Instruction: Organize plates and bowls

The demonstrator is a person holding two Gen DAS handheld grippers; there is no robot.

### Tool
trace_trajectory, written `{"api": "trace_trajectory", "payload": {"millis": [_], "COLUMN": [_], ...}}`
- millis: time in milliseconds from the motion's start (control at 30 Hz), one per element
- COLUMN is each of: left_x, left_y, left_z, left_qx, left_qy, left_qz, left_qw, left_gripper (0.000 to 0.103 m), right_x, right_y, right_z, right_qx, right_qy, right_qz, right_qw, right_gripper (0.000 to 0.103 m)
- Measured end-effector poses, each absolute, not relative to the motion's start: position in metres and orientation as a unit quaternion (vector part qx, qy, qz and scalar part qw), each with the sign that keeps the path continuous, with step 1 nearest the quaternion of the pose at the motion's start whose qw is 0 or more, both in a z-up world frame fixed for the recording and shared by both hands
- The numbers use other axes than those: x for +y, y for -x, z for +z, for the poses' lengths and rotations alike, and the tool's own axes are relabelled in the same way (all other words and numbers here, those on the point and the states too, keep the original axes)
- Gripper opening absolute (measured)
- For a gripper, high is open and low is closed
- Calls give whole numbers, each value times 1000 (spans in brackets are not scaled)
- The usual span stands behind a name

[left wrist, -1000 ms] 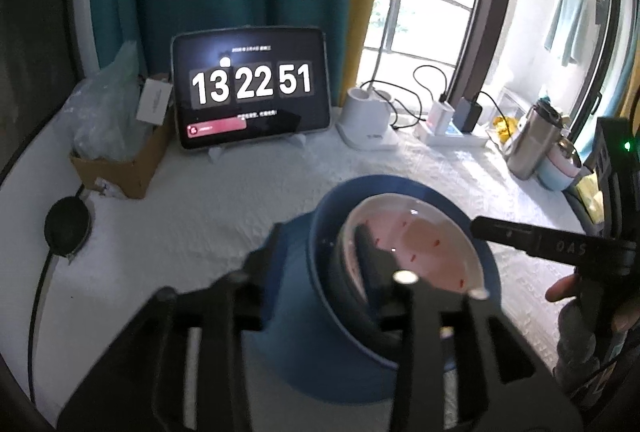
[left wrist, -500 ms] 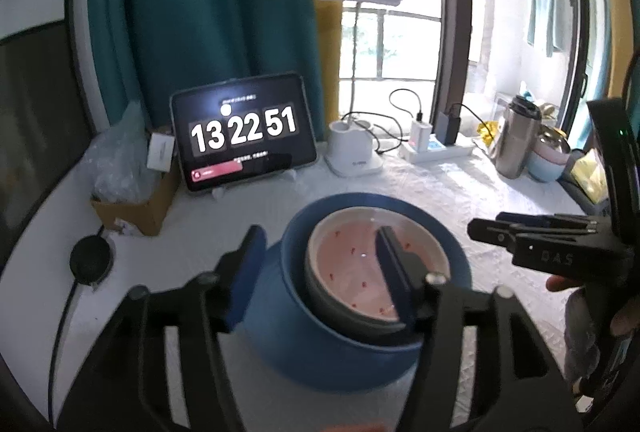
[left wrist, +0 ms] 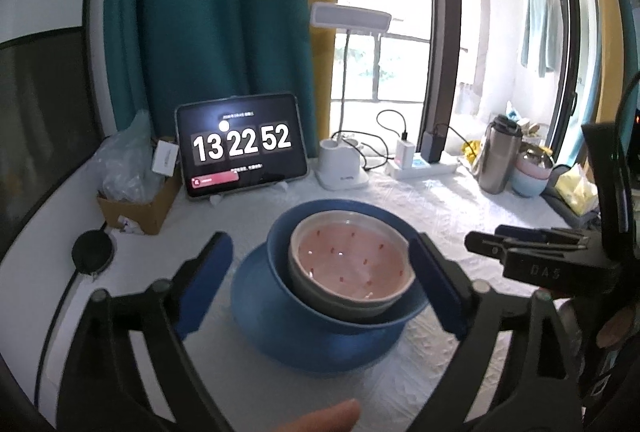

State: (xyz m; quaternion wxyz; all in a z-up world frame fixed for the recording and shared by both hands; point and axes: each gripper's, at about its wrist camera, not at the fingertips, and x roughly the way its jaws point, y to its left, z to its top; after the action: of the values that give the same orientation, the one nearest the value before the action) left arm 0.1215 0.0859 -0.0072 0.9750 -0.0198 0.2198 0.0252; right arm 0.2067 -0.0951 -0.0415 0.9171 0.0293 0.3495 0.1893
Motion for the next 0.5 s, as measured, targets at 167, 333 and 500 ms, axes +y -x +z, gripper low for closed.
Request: {"api": "trace_trajectory", "payload": {"millis": [167, 333, 500], "left_x": [76, 64, 52], "left_y": [-111, -100, -86], "left_z": [-12, -19, -25], "left_qx": [218, 206, 175], "left_qy": [25, 34, 34], "left_qz": [10, 4, 2], "left_qw": [976, 978, 984], "left_gripper": [92, 92, 92], "right_x": [-103, -116, -130], "right_y": [-193, -179, -164], "right_z": [-43, -48, -55], "right_qx": [338, 319, 292], "right_qy": [-20, -4, 23], "right_qz": [178, 165, 140], "right_qw": [924, 933, 946], "right_gripper": [55, 55, 60]}}
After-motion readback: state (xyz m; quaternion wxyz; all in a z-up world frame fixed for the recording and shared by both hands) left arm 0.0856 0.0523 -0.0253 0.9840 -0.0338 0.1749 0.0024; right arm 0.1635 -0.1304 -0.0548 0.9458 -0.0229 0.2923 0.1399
